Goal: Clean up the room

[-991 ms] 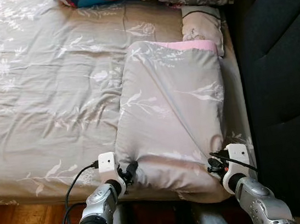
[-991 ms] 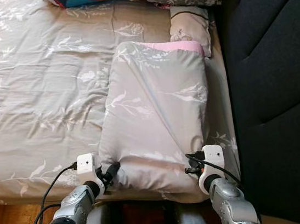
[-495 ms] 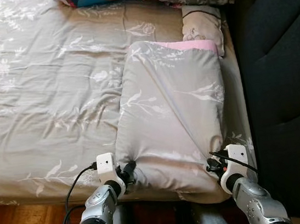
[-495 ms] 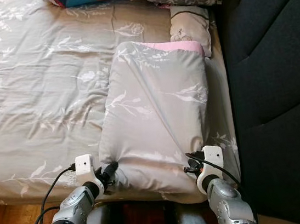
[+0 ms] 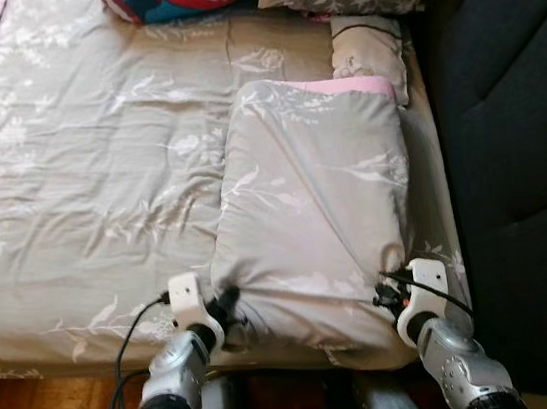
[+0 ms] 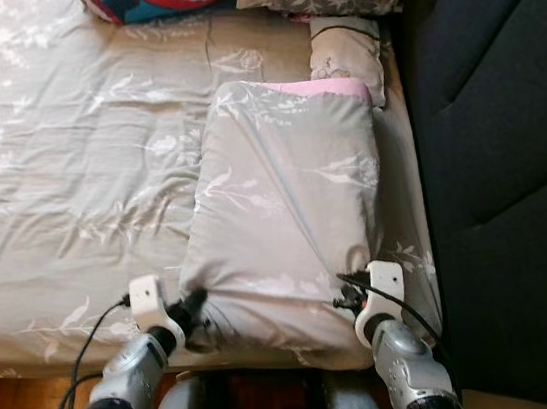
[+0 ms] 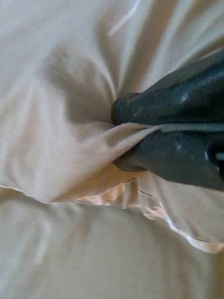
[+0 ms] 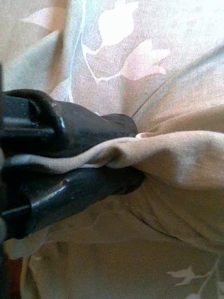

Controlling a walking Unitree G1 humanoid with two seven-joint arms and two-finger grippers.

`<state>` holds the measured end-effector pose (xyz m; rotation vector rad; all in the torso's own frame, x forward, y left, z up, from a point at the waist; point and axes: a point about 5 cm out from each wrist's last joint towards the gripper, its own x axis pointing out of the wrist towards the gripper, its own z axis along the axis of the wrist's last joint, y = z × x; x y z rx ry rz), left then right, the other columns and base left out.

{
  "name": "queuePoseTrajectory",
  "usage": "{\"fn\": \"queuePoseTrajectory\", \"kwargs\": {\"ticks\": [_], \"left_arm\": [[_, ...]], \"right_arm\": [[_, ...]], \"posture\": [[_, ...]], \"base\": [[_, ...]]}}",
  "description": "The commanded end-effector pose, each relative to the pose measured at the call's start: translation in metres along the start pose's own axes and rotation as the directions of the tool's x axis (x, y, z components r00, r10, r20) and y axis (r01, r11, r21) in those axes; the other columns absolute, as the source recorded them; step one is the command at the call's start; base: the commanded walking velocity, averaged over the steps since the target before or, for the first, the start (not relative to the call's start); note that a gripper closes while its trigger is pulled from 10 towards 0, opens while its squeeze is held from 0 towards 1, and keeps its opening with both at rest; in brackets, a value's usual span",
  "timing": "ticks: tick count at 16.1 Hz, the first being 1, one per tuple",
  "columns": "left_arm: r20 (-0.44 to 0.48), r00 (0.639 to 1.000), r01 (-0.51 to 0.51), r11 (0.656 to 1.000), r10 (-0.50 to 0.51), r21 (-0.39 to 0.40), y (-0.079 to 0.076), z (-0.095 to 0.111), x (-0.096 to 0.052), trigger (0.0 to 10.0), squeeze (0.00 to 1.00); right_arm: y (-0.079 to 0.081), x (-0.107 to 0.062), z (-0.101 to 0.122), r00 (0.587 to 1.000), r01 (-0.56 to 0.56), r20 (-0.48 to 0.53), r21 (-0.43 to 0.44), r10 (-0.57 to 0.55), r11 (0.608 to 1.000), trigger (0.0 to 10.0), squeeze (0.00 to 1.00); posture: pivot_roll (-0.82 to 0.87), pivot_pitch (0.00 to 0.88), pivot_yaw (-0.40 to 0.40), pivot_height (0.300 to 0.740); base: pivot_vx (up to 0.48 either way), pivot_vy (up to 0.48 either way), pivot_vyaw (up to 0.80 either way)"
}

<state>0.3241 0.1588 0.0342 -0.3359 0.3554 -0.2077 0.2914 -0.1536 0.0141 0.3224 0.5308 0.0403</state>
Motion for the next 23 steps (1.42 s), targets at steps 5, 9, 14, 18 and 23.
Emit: {"fn": "queuePoseTrajectory", "kwargs": {"ticks": [5,9,14,18,23], "left_arm": [[0.089,0.993,0.069,0.995,-0.075,0.074,-0.013,0.023,0.005,0.0,0.0],[0.111,0.993,0.035,0.996,-0.043,0.079,-0.01,0.025,0.001,10.0,0.0],[0.155,0.988,-0.003,0.999,-0.003,0.041,-0.008,0.028,-0.005,10.0,0.0],[0.178,0.984,-0.012,0.997,-0.001,0.072,-0.011,0.035,-0.005,10.0,0.0],[0.17,0.985,-0.008,0.996,-0.007,0.09,-0.014,0.034,-0.005,10.0,0.0]], "right_arm": [[0.001,0.001,0.005,0.999,0.001,0.038,0.005,-0.001,1.0,0.0,0.0],[0.0,0.001,0.028,0.99,0.013,0.139,-0.003,-0.013,1.0,10.0,0.0],[0.0,-0.004,0.033,0.983,0.027,0.181,-0.049,-0.017,0.998,10.0,0.0],[-0.004,-0.007,0.027,0.98,0.051,0.193,0.009,-0.052,0.999,10.0,0.0],[-0.003,-0.007,0.026,0.981,0.058,0.187,0.011,-0.059,0.998,10.0,0.0]], "posture": [[-0.07,0.152,-0.017,0.669],[-0.08,0.119,-0.018,0.669],[-0.08,0.106,-0.031,0.669],[-0.07,0.088,-0.032,0.689],[-0.07,0.079,-0.03,0.739]], "base": [[0.0,0.0,0.0],[0.0,0.0,0.0],[0.0,0.0,0.0],[0.0,0.0,0.0],[0.0,0.0,0.0]]}}
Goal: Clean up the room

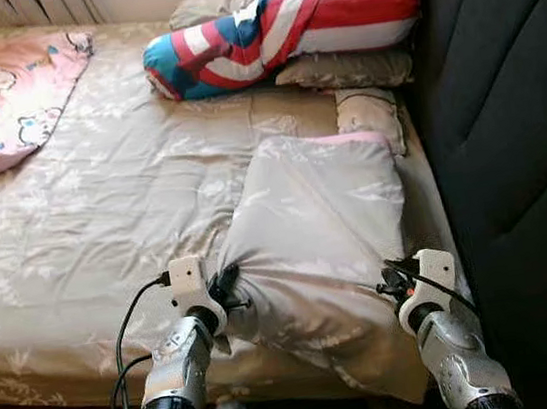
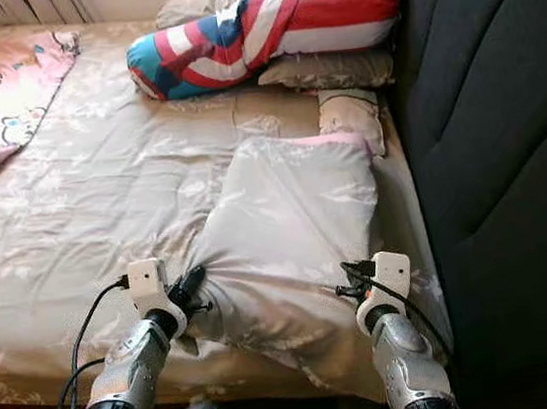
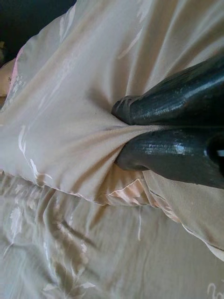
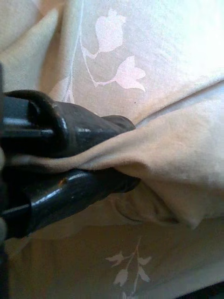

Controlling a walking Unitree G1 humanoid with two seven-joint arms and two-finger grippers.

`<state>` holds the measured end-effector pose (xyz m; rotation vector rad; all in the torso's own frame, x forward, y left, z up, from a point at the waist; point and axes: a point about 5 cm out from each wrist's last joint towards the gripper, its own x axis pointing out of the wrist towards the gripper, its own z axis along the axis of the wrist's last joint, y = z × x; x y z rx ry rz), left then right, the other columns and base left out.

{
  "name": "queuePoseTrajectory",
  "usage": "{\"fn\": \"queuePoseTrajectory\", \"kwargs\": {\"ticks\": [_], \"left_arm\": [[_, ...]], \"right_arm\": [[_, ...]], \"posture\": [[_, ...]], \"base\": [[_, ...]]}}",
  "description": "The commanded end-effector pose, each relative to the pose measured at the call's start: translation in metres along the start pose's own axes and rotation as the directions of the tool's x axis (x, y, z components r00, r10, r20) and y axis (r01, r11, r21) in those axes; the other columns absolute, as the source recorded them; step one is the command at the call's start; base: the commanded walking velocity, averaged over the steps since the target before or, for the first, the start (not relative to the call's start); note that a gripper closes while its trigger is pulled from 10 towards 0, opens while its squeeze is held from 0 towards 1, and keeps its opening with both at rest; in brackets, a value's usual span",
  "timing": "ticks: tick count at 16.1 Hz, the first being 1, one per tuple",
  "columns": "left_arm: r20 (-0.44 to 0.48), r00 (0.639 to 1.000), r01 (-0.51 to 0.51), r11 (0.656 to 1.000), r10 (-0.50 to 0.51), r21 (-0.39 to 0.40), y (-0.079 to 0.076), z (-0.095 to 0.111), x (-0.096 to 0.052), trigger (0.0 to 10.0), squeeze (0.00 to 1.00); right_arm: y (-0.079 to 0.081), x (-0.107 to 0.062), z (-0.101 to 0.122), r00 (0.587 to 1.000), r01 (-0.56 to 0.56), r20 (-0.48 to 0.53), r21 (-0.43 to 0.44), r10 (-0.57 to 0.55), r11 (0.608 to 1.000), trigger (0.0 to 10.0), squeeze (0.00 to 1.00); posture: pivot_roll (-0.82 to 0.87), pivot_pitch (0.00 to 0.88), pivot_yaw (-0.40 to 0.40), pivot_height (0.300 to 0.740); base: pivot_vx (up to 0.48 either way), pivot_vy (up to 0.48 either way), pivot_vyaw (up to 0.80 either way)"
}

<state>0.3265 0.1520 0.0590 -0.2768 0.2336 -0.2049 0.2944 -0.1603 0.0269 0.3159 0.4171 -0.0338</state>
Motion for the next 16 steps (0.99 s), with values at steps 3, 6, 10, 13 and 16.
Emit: {"fn": "queuePoseTrajectory", "kwargs": {"ticks": [3,6,10,13,16], "left_arm": [[0.046,0.999,-0.02,0.999,0.018,0.04,0.004,0.0108,-0.0018,10.0,0.0],[0.046,0.999,-0.026,0.999,0.024,0.041,0.0057,0.0109,-0.0027,10.0,0.0],[0.053,0.998,-0.034,0.998,0.031,0.044,0.0075,0.0128,-0.0025,10.0,0.0],[0.048,0.998,-0.035,0.998,0.033,0.051,0.0082,0.0119,-0.0028,10.0,0.0],[0.041,0.999,-0.03,0.998,0.028,0.06,0.0077,0.0101,-0.0029,10.0,0.0]], "right_arm": [[-0.0018,-0.001,0.0102,0.998,0.01,0.058,0.003,-0.011,1.0,10.0,0.0],[-0.0016,-0.0011,0.0073,0.999,0.016,0.049,0.005,-0.016,1.0,10.0,0.0],[-0.0008,0.001,0.0085,0.999,0.016,0.045,0.003,-0.016,1.0,10.0,0.0],[-0.0009,0.0016,0.0082,0.999,0.021,0.041,0.007,-0.021,1.0,10.0,0.0],[-0.0011,0.0022,0.0062,0.999,0.023,0.032,0.007,-0.023,1.0,10.0,0.0]], "posture": [[-0.07,0.077,-0.028,0.74],[-0.07,0.073,-0.029,0.74],[-0.06,0.066,-0.031,0.74],[-0.06,0.053,-0.028,0.74],[-0.07,0.041,-0.025,0.74]], "base": [[0.0,0.0,0.0],[0.0,0.0,0.0],[0.0,0.0,0.0],[0.0,0.0,0.0],[0.0,0.0,0.0]]}}
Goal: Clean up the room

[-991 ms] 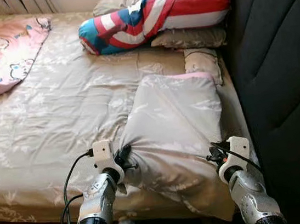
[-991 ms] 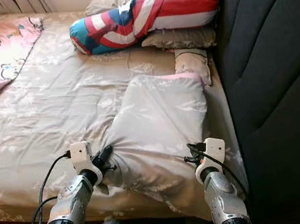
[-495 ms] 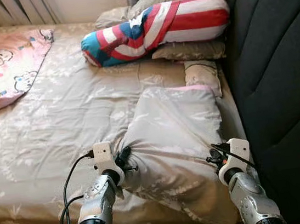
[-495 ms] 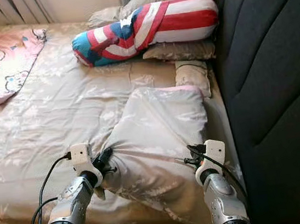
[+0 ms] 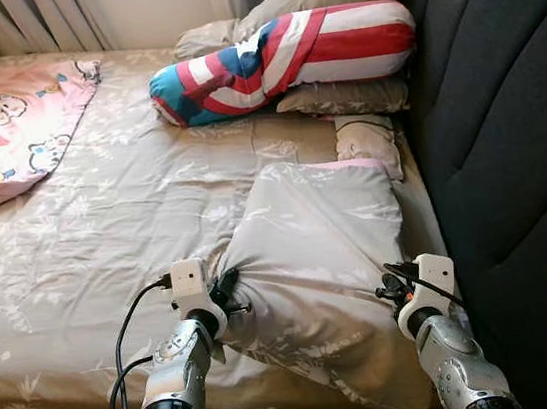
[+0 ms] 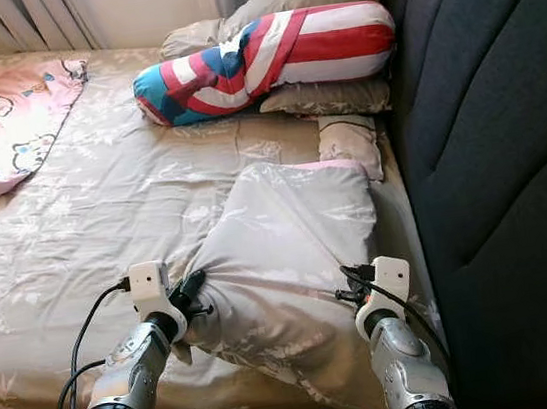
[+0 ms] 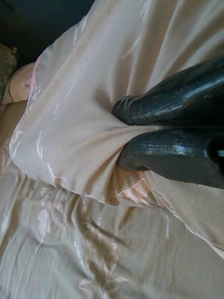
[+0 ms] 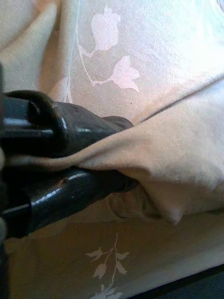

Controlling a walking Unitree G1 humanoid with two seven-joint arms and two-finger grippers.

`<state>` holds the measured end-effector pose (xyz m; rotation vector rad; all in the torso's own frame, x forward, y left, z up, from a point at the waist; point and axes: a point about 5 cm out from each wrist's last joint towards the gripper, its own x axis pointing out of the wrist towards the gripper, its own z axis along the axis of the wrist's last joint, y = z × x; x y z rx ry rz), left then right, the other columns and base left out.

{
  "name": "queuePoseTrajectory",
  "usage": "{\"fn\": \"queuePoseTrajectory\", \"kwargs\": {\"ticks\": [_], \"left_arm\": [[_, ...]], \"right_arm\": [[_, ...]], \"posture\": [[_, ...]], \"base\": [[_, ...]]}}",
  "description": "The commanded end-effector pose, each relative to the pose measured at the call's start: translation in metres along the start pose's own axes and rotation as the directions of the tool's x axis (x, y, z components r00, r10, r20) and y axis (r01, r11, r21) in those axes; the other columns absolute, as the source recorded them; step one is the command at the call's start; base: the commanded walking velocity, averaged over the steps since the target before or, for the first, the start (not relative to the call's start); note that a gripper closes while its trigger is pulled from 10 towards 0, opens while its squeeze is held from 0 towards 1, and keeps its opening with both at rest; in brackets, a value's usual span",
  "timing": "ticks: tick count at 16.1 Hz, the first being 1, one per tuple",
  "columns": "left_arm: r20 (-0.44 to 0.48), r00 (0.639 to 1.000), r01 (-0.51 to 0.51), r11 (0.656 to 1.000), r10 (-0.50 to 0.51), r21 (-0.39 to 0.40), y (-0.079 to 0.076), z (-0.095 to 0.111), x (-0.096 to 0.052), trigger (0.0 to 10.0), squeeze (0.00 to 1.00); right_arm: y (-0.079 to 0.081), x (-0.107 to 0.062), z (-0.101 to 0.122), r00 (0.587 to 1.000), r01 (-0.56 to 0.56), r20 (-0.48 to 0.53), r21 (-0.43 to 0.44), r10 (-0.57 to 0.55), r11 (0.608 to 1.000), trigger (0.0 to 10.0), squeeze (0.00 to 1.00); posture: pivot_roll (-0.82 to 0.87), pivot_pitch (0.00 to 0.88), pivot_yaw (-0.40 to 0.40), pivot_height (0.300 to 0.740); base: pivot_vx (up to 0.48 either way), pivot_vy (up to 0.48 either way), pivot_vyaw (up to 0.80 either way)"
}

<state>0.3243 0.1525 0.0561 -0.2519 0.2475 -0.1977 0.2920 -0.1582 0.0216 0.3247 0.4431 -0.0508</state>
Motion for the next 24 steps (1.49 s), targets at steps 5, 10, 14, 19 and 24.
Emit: {"fn": "queuePoseTrajectory", "kwargs": {"ticks": [5,10,14,19,24], "left_arm": [[0.029,0.999,-0.015,0.998,0.014,0.06,0.007,0.008,-0.002,10.0,0.0],[0.022,1.0,-0.023,0.995,0.021,0.092,0.012,0.009,-0.003,10.0,0.0],[0.014,1.0,-0.021,0.993,0.02,0.115,0.013,0.007,-0.004,10.0,0.0],[0.003,1.0,-0.025,0.988,0.025,0.152,0.015,0.006,-0.006,10.0,0.0],[0.002,1.0,-0.021,0.986,0.021,0.165,0.016,0.005,-0.007,10.0,0.0]], "right_arm": [[-0.003,0.003,0.009,0.999,0.028,0.034,-0.015,-0.028,0.999,10.0,0.0],[-0.002,0.003,0.006,0.999,0.028,0.022,-0.019,-0.027,0.999,10.0,0.0],[-0.003,0.002,0.002,0.999,0.037,0.011,-0.017,-0.036,0.999,10.0,0.0],[-0.001,0.002,0.0,0.999,0.038,0.007,-0.013,-0.037,0.999,10.0,0.0],[0.0,0.0,-0.003,0.999,0.036,-0.003,-0.012,-0.036,0.999,10.0,0.0]], "posture": [[-0.06,0.033,-0.026,0.74],[-0.06,0.05,-0.027,0.74],[-0.06,0.07,-0.025,0.74],[-0.06,0.083,-0.021,0.74],[-0.05,0.09,-0.021,0.74]], "base": [[0.0,0.0,-0.16],[0.0,0.0,-0.48],[0.0,0.0,-0.4],[0.0,-0.123,-0.32],[0.0,0.0,0.0]]}}
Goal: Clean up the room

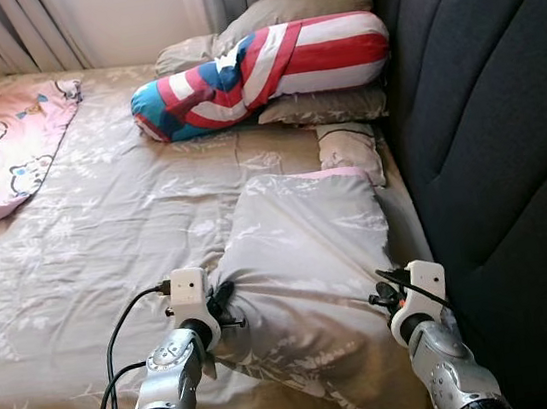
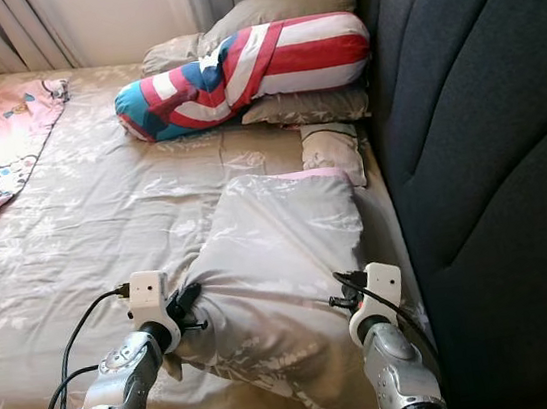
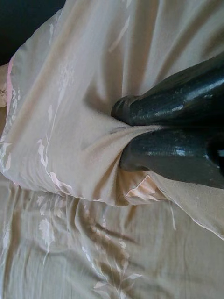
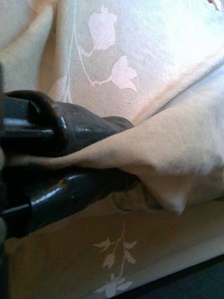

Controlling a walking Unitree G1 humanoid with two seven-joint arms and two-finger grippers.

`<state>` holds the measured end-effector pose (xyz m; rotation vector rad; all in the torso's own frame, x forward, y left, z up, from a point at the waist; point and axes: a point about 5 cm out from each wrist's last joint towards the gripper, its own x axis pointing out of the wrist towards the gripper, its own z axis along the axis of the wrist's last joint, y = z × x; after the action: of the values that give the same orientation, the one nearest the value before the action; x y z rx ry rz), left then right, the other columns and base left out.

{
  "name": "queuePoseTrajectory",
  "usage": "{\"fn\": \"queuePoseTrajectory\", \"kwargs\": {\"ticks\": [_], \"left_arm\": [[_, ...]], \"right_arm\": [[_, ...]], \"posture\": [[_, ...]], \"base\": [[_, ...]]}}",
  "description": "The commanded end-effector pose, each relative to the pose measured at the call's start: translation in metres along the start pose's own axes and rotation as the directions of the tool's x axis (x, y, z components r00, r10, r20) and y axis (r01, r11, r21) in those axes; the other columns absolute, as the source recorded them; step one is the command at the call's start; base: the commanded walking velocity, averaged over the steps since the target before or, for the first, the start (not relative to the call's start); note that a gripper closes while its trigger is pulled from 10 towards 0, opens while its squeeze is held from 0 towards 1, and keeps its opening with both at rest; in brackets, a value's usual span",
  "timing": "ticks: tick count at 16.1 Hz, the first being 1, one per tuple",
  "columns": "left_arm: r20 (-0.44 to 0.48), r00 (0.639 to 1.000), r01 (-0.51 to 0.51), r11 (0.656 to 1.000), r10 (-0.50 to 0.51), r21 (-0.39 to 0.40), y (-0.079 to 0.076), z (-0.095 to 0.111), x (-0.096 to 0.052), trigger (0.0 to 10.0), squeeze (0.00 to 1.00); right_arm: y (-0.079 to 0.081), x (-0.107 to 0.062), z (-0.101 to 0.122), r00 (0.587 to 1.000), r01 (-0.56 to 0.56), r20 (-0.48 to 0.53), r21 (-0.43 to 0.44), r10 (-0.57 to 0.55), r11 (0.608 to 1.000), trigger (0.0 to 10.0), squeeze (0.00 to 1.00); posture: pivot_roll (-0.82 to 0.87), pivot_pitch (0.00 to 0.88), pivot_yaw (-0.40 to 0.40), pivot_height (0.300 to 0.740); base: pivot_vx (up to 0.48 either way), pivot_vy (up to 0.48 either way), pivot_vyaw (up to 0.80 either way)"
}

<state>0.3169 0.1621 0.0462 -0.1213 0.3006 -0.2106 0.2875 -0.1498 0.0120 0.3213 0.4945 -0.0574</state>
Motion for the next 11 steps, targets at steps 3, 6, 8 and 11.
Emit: {"fn": "queuePoseTrajectory", "kwargs": {"ticks": [3,6,8,11], "left_arm": [[0.07,0.997,-0.023,0.999,0.02,0.048,0.0081,0.0139,-0.0019,10.0,0.0],[0.071,0.997,-0.023,0.999,0.02,0.045,0.0076,0.0143,-0.0016,10.0,0.0],[0.071,0.997,-0.02,0.999,0.016,0.048,0.0072,0.0145,-0.0015,10.0,0.0],[0.072,0.997,-0.024,0.998,0.02,0.05,0.0092,0.0139,-0.0027,10.0,0.0]], "right_arm": [[-0.0045,-0.0009,0.0084,0.999,0.019,0.043,-0.005,-0.019,1.0,10.0,0.0],[-0.0049,-0.0009,0.008,0.999,0.021,0.04,-0.005,-0.021,1.0,10.0,0.0],[-0.0054,-0.0011,0.0078,0.999,0.026,0.039,-0.004,-0.025,1.0,10.0,0.0],[-0.0054,-0.0015,0.0069,0.999,0.029,0.036,-0.003,-0.029,1.0,10.0,0.0]], "posture": [[-0.05,0.093,-0.022,0.74],[-0.05,0.093,-0.022,0.74],[-0.05,0.094,-0.023,0.74],[-0.05,0.096,-0.024,0.74]], "base": [[0.0,-0.32,-0.53],[0.0,-0.16,-0.8],[0.0,0.0,0.0],[0.0,0.0,0.0]]}}
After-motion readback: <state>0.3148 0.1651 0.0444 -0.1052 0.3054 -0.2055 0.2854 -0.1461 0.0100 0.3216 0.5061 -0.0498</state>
